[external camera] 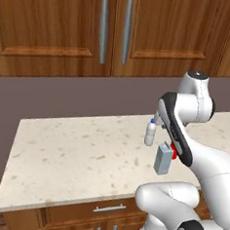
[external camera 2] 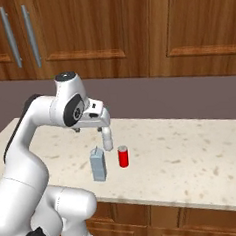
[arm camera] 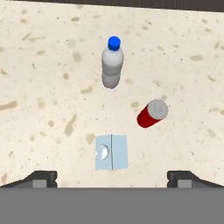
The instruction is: Move the drinks to the dining counter.
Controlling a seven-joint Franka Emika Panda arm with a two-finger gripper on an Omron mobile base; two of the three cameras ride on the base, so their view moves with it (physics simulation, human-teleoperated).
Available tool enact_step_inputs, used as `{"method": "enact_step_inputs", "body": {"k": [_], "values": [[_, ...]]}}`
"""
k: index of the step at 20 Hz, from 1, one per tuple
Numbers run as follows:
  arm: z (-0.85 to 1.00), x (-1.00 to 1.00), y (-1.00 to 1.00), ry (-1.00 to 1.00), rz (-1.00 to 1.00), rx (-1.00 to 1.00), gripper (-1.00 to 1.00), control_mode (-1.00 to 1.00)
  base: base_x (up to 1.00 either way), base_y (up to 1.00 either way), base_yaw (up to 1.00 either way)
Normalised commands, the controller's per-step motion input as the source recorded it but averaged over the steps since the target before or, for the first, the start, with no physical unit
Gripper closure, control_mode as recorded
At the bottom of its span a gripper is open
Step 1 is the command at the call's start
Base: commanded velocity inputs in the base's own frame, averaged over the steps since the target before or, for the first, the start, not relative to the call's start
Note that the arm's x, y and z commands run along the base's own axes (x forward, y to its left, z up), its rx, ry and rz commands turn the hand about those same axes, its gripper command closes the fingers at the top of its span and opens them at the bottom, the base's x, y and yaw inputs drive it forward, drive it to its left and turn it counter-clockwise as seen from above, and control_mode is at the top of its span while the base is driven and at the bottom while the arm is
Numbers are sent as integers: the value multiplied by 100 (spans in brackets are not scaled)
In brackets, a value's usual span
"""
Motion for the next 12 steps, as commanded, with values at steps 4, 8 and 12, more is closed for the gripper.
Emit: {"method": "enact_step_inputs", "body": {"k": [4,8,12], "values": [[0,0,0,0,0,0,-100,100,43,0,0],[-18,1,0,1,0,0,-100,-100,7,0,0],[-48,0,0,8,0,1,-100,-100,0,0,0]]}}
